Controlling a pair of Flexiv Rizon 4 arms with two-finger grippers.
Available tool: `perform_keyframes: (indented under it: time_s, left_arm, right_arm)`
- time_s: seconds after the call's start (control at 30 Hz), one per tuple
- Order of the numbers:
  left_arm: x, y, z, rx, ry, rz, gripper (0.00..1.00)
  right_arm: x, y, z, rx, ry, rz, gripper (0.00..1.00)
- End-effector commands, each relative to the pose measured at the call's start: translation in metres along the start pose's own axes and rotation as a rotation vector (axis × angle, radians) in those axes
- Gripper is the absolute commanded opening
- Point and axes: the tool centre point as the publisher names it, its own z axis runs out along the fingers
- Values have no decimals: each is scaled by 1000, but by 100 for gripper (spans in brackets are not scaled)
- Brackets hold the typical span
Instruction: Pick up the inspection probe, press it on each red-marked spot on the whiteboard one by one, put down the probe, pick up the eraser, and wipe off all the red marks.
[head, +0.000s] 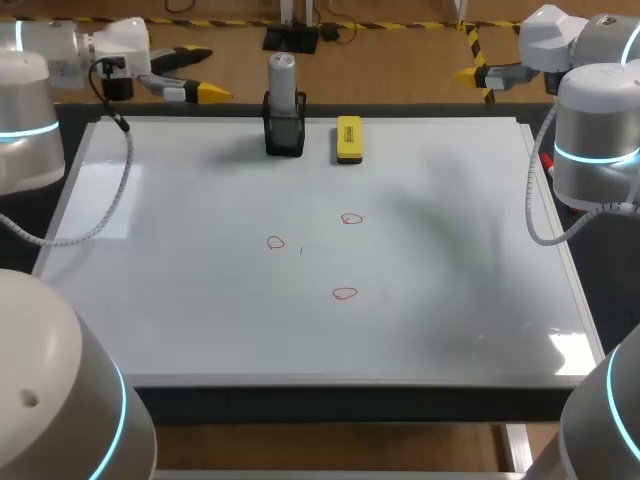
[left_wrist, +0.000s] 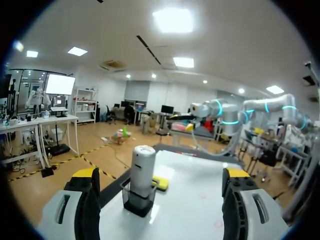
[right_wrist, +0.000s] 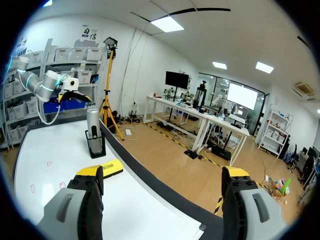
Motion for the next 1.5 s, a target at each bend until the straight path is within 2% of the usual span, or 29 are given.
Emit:
perform_keyframes:
  time_s: [0.03, 0.27, 0.4, 0.6, 1.13, 1.27, 1.5]
  left_arm:
    - [-6, 5, 14, 10, 105, -1, 100]
    - [0, 15, 36, 21, 123, 5, 100]
    - [1, 19, 45, 48, 167, 9, 100]
    - [-2, 25, 60, 45, 195, 9, 100]
    - [-50, 33, 89, 52, 240, 47, 100]
    - [-58, 36, 95, 87, 265, 45, 100]
    - [-63, 38, 115, 78, 307, 48, 100]
  right_arm:
    - [0, 0, 0, 2, 1, 0, 100]
    - [0, 0, 0, 2, 1, 0, 100]
    - [0, 0, 0, 2, 1, 0, 100]
    - [0, 0, 0, 2, 1, 0, 100]
    - [0, 0, 0, 2, 1, 0, 100]
    - [0, 0, 0, 2, 1, 0, 100]
    - [0, 0, 0, 2, 1, 0, 100]
